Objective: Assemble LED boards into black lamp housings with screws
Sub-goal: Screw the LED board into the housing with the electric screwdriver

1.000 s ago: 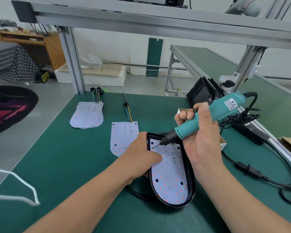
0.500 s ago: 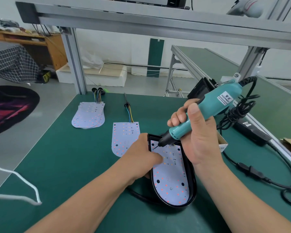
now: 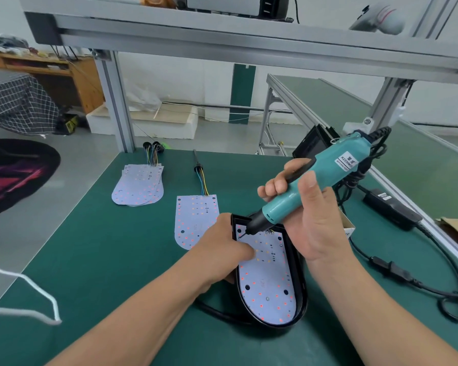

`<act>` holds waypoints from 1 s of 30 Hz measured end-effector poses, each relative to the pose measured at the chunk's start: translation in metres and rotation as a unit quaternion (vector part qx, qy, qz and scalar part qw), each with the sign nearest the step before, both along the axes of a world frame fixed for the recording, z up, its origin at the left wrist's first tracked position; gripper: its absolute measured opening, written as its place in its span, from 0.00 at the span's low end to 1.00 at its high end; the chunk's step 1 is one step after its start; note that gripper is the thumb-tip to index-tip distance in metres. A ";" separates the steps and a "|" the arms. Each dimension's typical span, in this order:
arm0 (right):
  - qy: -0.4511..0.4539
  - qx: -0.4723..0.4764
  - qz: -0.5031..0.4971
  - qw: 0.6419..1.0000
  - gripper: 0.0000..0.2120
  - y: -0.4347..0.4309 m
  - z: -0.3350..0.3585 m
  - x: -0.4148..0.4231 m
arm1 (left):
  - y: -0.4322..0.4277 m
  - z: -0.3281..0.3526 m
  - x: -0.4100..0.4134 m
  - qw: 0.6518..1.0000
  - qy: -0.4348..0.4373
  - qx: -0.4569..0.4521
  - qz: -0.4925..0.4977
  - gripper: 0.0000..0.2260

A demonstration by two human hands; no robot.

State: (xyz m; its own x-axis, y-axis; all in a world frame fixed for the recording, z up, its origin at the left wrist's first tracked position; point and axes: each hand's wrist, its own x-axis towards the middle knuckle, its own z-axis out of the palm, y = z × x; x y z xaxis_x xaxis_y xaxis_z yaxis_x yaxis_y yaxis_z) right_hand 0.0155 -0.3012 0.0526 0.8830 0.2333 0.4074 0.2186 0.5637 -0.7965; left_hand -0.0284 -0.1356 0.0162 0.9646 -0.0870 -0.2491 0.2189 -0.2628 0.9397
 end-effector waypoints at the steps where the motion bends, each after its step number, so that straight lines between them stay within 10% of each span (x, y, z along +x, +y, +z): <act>1: 0.000 0.009 -0.006 1.000 0.26 -0.001 0.000 0.000 | 0.000 0.000 0.000 1.000 0.004 0.000 0.001 0.18; 18: -0.008 0.009 -0.185 0.983 0.20 -0.055 0.026 -0.007 | 0.002 0.001 -0.005 1.000 0.010 0.004 0.011 0.19; 30: 0.180 -0.383 -0.306 0.853 0.08 -0.181 -0.022 0.017 | 0.008 0.000 -0.001 0.999 -0.020 0.004 0.038 0.16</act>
State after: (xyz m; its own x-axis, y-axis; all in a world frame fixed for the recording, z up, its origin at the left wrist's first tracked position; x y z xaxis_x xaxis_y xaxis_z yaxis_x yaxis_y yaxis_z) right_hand 0.0324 -0.4822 0.0306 0.9704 -0.2407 0.0194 -0.0515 -0.2848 -0.9572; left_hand -0.0290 -0.1277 0.0158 0.9777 -0.0120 -0.2097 0.1997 -0.2555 0.9460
